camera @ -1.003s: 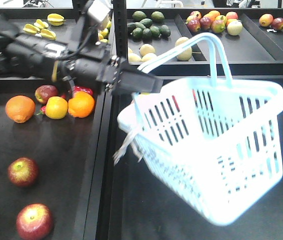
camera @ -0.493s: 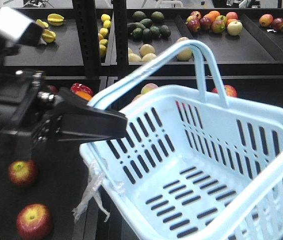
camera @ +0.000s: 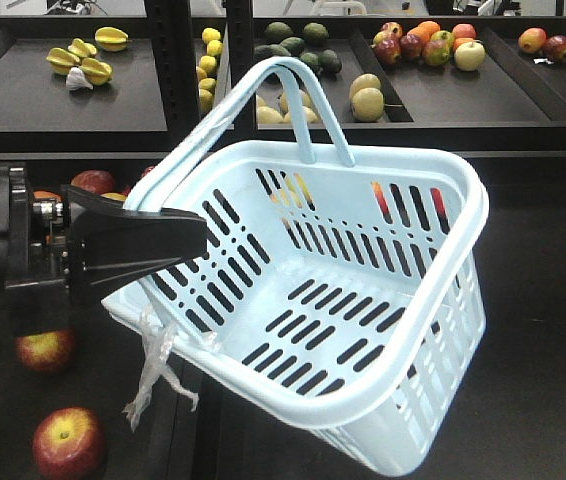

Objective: Pick three apples into basket with both arms
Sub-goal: 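Close the left gripper on the basket handle and lift it, then carry the basket in the left gripper while the base turns away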

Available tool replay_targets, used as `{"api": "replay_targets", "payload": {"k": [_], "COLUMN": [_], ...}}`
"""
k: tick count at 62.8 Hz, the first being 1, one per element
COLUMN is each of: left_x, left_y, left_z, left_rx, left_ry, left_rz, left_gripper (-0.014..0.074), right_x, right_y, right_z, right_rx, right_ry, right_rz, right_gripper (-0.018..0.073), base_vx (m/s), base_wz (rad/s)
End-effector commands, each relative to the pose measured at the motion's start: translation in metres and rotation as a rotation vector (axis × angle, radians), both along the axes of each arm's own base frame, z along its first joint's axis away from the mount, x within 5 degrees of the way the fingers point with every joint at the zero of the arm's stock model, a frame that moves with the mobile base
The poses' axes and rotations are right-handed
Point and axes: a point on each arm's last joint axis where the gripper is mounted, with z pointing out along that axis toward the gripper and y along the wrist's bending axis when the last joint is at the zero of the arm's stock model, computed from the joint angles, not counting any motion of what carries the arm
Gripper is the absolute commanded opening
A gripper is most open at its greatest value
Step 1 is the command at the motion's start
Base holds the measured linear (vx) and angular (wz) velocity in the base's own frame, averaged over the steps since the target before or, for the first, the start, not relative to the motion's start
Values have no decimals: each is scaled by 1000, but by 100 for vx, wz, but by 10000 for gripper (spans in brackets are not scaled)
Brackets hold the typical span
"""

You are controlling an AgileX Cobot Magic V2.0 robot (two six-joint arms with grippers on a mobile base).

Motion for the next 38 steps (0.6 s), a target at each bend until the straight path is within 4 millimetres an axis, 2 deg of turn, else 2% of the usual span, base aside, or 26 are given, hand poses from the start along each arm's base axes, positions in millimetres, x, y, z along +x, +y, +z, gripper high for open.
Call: {"api": "replay_targets", "payload": {"k": [1, 38], "left_x": [-6, -8], "left_y": [2, 1], "left_z": [14, 14], "left_rx": [-22, -21], "left_ry": [-36, -33], "left_rz": [-3, -18], "left_gripper": [-8, -8], "right_x": [0, 0], "right_y": [1, 1], "right_z": [3, 3], "right_rx": [-11, -11], "right_ry": [-69, -69], "right_rz": [12, 12], "right_gripper": [-4, -4], "base_vx": [0, 0], "base_wz": [0, 0]}}
